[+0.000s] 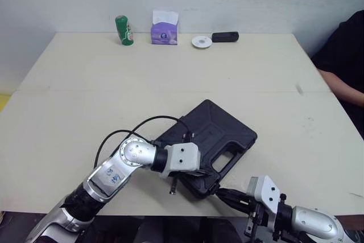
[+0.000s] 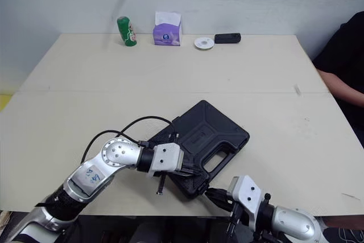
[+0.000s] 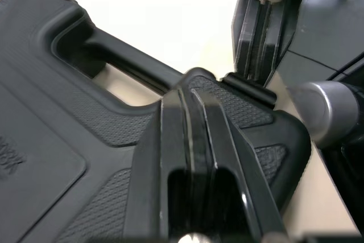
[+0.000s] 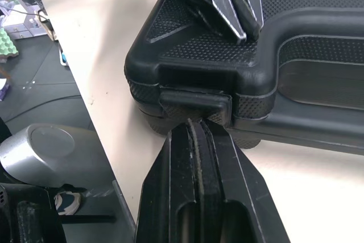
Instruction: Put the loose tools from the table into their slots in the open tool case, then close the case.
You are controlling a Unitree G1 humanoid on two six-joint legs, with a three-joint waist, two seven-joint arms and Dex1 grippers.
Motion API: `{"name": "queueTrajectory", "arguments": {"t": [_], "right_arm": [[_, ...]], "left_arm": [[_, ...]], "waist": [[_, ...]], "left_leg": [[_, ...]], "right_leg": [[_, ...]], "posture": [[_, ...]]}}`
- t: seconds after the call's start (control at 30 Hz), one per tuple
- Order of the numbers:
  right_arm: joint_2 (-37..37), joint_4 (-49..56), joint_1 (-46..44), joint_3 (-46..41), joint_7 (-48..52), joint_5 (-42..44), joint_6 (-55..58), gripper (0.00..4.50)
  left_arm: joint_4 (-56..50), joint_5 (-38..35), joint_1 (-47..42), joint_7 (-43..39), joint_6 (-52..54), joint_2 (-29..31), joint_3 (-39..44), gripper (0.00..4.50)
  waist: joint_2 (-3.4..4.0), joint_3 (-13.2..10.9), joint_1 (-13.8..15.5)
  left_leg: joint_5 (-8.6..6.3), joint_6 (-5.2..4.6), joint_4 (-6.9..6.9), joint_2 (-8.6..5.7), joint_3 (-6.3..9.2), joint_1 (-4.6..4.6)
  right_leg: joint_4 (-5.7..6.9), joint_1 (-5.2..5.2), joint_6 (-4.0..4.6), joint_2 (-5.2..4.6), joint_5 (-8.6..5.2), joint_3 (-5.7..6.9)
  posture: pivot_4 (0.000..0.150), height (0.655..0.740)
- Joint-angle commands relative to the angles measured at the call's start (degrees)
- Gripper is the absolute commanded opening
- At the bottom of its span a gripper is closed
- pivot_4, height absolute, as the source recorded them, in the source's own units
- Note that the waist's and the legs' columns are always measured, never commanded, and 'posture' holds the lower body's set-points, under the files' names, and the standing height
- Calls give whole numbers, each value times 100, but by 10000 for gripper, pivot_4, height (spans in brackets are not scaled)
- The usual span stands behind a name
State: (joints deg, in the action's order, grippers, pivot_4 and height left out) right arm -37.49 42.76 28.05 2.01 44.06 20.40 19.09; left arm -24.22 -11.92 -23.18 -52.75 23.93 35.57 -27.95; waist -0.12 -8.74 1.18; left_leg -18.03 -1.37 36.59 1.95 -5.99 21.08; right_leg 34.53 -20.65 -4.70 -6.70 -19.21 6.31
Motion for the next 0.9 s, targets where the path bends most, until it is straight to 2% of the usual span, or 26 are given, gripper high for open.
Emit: {"name": "queueTrajectory", "arguments": {"t": [0.03,0.1,0.4,0.9], "right_arm": [[19,310,19,24,-3,149,-63,775],[34,305,27,26,19,193,-79,775],[51,278,-15,156,45,202,-115,775],[58,221,-261,397,83,157,-145,775]], "left_arm": [[484,460,358,-202,210,443,-270,0],[486,454,377,-263,169,495,-266,0],[562,363,403,-596,59,415,-432,0],[947,646,457,-978,-193,674,-577,0]], "waist": [[0,0,9],[0,0,11],[-1,1,16],[-3,4,-14]], "left_leg": [[1,1,-4,0,0,0],[2,2,-9,0,0,0],[24,-16,-38,-1,0,-3],[28,-4,-54,10,1,-8]], "right_leg": [[-1,-1,4,0,-2,0],[-3,-2,53,0,-29,0],[-4,-7,20,1,-11,9],[-9,-9,28,12,-16,13]], "posture": [[1500,7400],[1500,7400],[1500,7400],[1500,7400]]}}
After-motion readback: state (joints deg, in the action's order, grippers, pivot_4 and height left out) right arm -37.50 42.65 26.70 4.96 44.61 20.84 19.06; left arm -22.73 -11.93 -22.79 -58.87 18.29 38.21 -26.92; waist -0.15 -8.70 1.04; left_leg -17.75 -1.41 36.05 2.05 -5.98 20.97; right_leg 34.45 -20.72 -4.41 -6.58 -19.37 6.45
